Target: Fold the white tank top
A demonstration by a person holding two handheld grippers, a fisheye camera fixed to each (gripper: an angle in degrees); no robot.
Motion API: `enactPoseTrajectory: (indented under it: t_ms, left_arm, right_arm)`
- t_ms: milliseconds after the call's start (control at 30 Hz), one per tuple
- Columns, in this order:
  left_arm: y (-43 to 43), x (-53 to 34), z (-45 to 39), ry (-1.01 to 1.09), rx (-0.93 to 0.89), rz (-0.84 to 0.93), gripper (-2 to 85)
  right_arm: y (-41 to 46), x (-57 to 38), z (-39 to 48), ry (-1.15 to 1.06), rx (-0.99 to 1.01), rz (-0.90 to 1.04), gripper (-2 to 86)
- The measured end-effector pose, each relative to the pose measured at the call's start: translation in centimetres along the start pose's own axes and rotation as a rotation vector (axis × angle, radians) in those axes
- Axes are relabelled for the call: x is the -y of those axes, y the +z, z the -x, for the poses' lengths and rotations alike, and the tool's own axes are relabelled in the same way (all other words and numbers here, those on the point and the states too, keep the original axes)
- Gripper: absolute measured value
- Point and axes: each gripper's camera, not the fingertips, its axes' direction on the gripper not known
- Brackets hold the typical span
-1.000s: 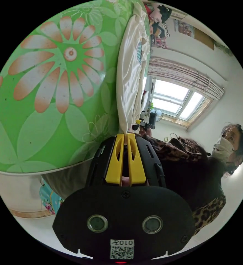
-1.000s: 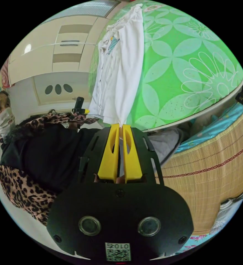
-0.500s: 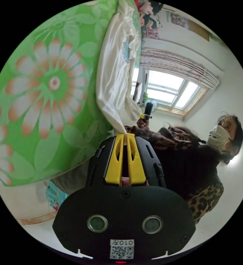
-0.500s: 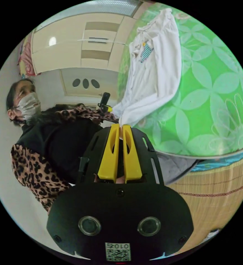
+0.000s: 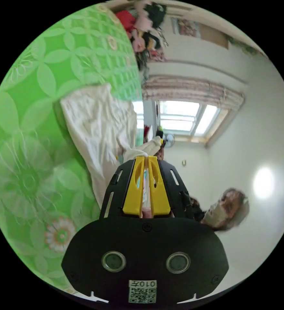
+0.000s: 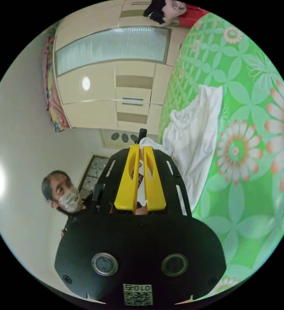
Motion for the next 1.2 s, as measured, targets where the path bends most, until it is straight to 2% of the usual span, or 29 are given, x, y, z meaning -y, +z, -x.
enactPoseTrajectory:
  t_ms: [67, 200, 267, 333, 433, 467, 500, 533, 567, 600, 633, 800, 967, 1100, 1200]
  left_arm:
    - [-0.9, 3.1, 2.4, -0.129, -0.042, -0.072, 0.3]
    - [-1.3, 4.3, 3.6, -0.181, -0.126, -0.11, 0.4]
    - [-1.1, 4.7, 0.5, 0.038, -0.158, -0.003, 0.5]
    - [-1.1, 4.2, -2.6, 0.199, -0.121, 0.095, 0.5]
    - [-1.8, 4.0, -6.1, 0.358, -0.045, 0.192, 0.5]
    - [-2.5, 5.0, -5.8, 0.31, -0.022, 0.147, 0.5]
    - [-3.0, 5.7, -5.1, 0.235, -0.017, 0.102, 0.5]
    - [-4.0, 6.8, -2.4, 0.0, -0.029, -0.009, 0.5]
    - [-4.7, 6.6, 0.6, -0.23, -0.084, -0.128, 0.5]
    - [-4.8, 6.2, 1.5, -0.287, -0.117, -0.184, 0.5]
    - [-4.7, 5.9, 2.4, -0.325, -0.151, -0.239, 0.5]
    - [-3.6, 5.6, 3.3, -0.325, -0.207, -0.217, 0.8]
    - [-5.2, 5.2, 1.9, -0.303, -0.295, -0.342, 1.7]
    - [-4.3, 5.7, 0.3, -0.324, -0.261, -0.293, 1.6]
    - [-5.3, 4.0, -1.6, -0.277, -0.181, -0.492, 1.2]
  right_arm:
    - [0.2, 2.4, -3.2, 0.138, 0.02, -0.053, 4.3]
    - [1.5, 5.1, -5.0, 0.118, 0.044, -0.018, 4.3]
    - [2.1, 5.8, -3.8, -0.023, 0.111, 0.081, 4.3]
    - [2.7, 6.0, -1.6, -0.168, 0.093, 0.184, 4.3]
    - [2.4, 7.3, -0.1, -0.266, 0.049, 0.176, 4.4]
    - [2.1, 7.9, -0.5, -0.237, 0.044, 0.14, 4.4]
    - [1.4, 9.2, -2.7, -0.095, 0.041, 0.036, 4.6]
    - [0.7, 9.8, -5.4, 0.07, 0.034, -0.105, 4.9]
    - [0.6, 9.8, -6.6, 0.14, 0.031, -0.155, 5.1]
    - [0.9, 9.8, -8.4, 0.246, 0.034, -0.182, 5.6]
    - [1.6, 9.9, -9.0, 0.251, 0.035, -0.154, 6.4]
    - [1.8, 9.3, -8.9, 0.203, -0.025, -0.14, 7.6]
    - [1.1, 8.5, -8.4, 0.194, -0.016, -0.172, 8.1]
    - [2.3, 8.1, -7.9, 0.179, -0.058, -0.129, 8.2]
    - [3.6, 7.3, -7.3, 0.152, -0.083, -0.097, 8.1]
